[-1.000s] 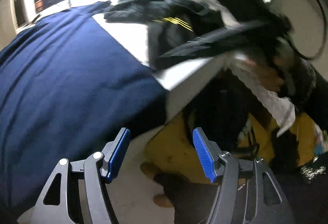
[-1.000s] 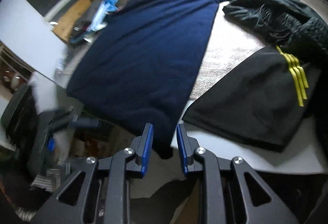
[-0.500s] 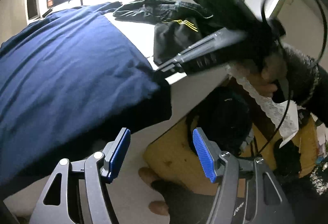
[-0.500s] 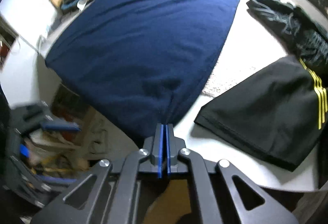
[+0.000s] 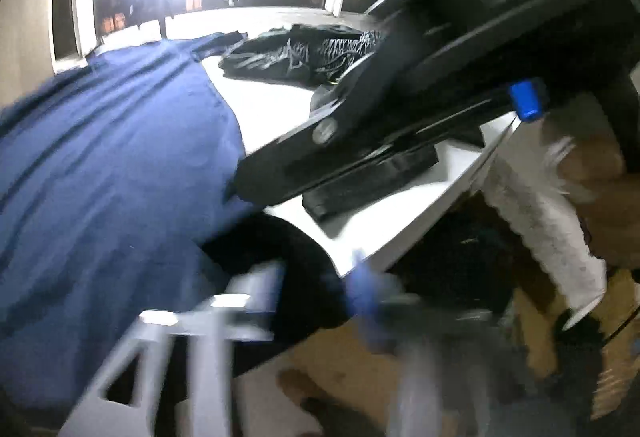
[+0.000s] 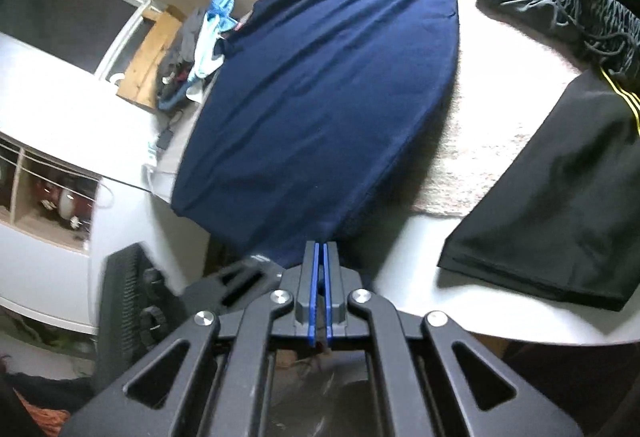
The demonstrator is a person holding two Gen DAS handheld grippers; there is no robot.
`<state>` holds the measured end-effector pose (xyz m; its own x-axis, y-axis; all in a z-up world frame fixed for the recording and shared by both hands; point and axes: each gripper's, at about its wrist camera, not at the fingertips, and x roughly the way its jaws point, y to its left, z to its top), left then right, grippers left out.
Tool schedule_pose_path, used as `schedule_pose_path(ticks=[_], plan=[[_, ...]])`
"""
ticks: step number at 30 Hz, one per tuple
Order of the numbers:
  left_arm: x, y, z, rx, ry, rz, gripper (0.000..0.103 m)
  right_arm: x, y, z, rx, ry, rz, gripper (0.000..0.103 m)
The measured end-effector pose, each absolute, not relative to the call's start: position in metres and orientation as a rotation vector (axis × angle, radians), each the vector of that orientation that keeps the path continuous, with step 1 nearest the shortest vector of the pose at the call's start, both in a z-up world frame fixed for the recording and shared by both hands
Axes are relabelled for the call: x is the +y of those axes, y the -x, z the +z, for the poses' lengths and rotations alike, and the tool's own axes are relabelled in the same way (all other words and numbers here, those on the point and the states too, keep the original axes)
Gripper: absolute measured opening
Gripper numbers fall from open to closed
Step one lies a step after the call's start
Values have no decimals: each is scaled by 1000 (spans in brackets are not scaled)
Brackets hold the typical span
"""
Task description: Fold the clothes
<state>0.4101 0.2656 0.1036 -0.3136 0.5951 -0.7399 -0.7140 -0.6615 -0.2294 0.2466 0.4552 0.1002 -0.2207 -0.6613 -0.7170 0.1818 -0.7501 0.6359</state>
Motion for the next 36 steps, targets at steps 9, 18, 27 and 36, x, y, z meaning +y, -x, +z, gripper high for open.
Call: schedule_pose_path(ticks=[9, 18, 27, 36], plan=[[237, -391, 148, 52, 1049, 1936, 0, 479, -182, 143, -425, -1403, -2176, 32], [237, -378, 152, 138, 1112, 1879, 0, 561, 33, 100, -408, -1581, -2522, 47], [205, -391, 134, 61, 1210, 1940, 3, 522, -52, 101, -331, -1504, -2323, 47], [193, -416, 126, 83, 1179, 2013, 14, 459, -233, 83, -131, -1604, -2149, 47]])
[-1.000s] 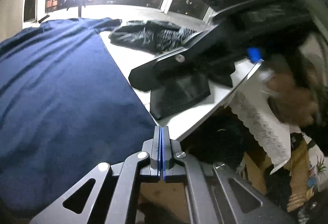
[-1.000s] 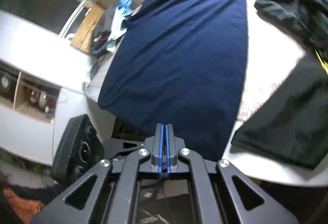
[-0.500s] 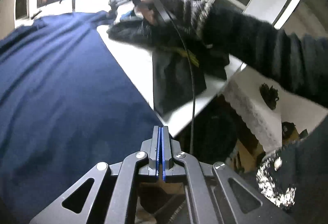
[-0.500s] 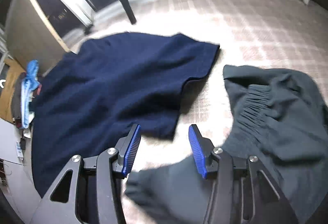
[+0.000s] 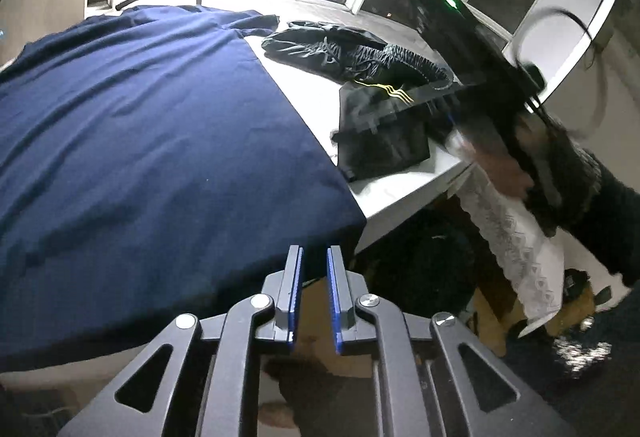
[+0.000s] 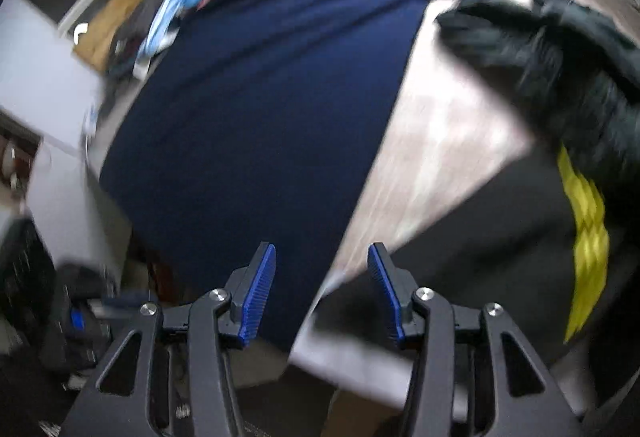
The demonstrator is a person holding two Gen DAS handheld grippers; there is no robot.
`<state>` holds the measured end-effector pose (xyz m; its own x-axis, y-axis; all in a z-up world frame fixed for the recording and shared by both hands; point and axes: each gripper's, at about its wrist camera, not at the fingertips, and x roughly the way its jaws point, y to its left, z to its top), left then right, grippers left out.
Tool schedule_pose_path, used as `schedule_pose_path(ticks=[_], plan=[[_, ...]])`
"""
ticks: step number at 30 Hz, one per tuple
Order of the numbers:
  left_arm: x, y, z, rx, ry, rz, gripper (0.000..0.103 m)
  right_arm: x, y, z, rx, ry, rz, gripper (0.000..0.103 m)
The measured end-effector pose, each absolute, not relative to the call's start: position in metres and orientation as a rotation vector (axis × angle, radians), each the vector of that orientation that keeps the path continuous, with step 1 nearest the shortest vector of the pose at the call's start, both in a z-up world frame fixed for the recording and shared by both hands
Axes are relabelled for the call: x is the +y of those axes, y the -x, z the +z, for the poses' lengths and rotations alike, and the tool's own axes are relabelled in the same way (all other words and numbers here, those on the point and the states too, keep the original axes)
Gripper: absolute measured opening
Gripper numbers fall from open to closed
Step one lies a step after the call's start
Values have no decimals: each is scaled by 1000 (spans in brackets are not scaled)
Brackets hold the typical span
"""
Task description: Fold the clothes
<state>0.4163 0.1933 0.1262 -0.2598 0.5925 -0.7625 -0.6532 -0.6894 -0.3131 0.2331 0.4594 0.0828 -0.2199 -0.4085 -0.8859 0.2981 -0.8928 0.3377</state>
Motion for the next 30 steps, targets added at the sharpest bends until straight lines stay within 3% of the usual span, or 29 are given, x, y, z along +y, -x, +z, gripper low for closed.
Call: schedule_pose_path(ticks=[2, 6, 8, 9, 10, 17, 21, 22, 24, 25, 29, 30], plan=[[195, -423, 124, 114, 1162, 2025, 22, 445, -251, 75, -81, -1626, -2129, 47], [203, -435, 118, 177, 1117, 2036, 26, 424, -266, 63, 14, -1658, -2149, 48], [209, -439, 115, 214, 1101, 2044, 38, 420, -268, 63, 38, -1659, -2165, 46], [212, -440, 113, 227, 1094, 2046, 39, 418, -269, 64, 42, -1653, -2162, 33], [215, -441, 110, 232, 1087, 2045, 40, 415, -268, 63, 34, -1654, -2139, 4], [242, -440, 106, 260, 1012, 2090, 52, 438, -249, 73, -463, -1644, -2009, 3], [257, -426, 111, 236, 963, 2144, 54, 438, -246, 87, -545, -1606, -1980, 3], [258, -420, 110, 217, 971, 2146, 50, 437, -245, 88, -558, -1602, -1969, 3], [257, -409, 107, 166, 1004, 2115, 28, 434, -241, 91, -575, -1595, -1958, 3], [254, -404, 107, 140, 1021, 2101, 1, 433, -240, 92, -573, -1591, -1950, 2], [234, -392, 112, 60, 1047, 2080, 2, 426, -229, 97, -523, -1580, -1915, 3], [230, -391, 116, 59, 1044, 2082, 2, 426, -219, 99, -499, -1591, -1935, 7]])
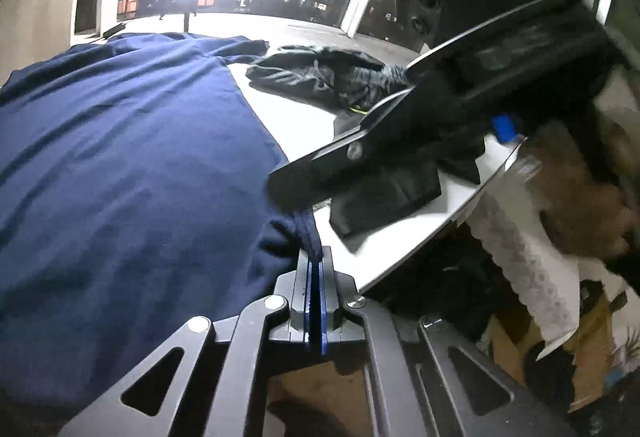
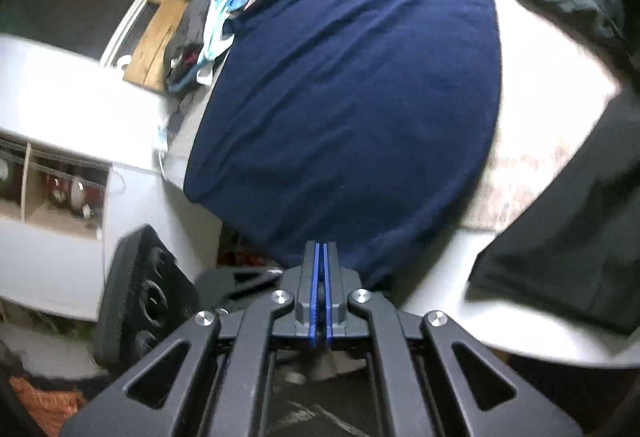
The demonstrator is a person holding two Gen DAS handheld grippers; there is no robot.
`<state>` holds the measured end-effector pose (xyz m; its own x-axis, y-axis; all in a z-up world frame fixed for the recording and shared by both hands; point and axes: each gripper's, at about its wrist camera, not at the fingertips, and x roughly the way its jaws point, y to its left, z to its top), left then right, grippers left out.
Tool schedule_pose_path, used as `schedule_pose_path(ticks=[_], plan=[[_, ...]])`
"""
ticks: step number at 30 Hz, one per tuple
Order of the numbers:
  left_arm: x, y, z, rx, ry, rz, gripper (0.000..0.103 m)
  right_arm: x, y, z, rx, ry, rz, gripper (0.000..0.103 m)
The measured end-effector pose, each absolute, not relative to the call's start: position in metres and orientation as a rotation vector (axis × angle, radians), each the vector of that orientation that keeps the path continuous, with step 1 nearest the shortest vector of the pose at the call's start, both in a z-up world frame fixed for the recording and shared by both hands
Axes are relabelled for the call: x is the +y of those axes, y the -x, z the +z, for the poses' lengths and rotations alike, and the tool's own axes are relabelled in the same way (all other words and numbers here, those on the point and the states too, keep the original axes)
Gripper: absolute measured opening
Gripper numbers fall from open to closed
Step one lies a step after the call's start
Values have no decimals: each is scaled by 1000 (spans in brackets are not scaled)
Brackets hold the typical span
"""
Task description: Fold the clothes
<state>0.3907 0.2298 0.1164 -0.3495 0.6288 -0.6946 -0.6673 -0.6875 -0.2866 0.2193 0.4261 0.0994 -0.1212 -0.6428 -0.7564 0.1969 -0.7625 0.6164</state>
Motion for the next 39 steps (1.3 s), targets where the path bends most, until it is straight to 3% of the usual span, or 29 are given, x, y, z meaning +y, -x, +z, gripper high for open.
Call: schedule_pose_path(ticks=[4, 9, 12, 17, 19, 21, 23, 25, 32, 39], plan=[[220, -384, 134, 82, 1029, 2089, 2, 466, -154, 119, -470, -1521, -2188, 39], [215, -370, 148, 47, 1064, 2047, 2, 530, -29, 119, -407, -1489, -2575, 44], [219, -361, 148, 68, 1080, 2007, 2, 565, 34, 98, -591, -1559, -2612, 44], [232, -348, 132, 52, 1154, 1910, 2, 604, 87, 66, -763, -1664, -2619, 44], [235, -346, 128, 22, 1168, 1867, 2, 608, 93, 64, -779, -1632, -2612, 54], [238, -345, 124, 10, 1171, 1842, 2, 606, 96, 63, -755, -1605, -2591, 56], [239, -345, 119, -7, 1179, 1829, 2, 602, 99, 61, -723, -1583, -2565, 52], [242, -345, 111, -27, 1198, 1805, 2, 596, 102, 60, -686, -1568, -2543, 2], [256, -363, 93, -12, 1221, 1708, 3, 571, 94, 116, -714, -1384, -2550, 2], [237, -354, 96, -115, 1201, 1753, 3, 454, 122, 168, -504, -1337, -2427, 2]])
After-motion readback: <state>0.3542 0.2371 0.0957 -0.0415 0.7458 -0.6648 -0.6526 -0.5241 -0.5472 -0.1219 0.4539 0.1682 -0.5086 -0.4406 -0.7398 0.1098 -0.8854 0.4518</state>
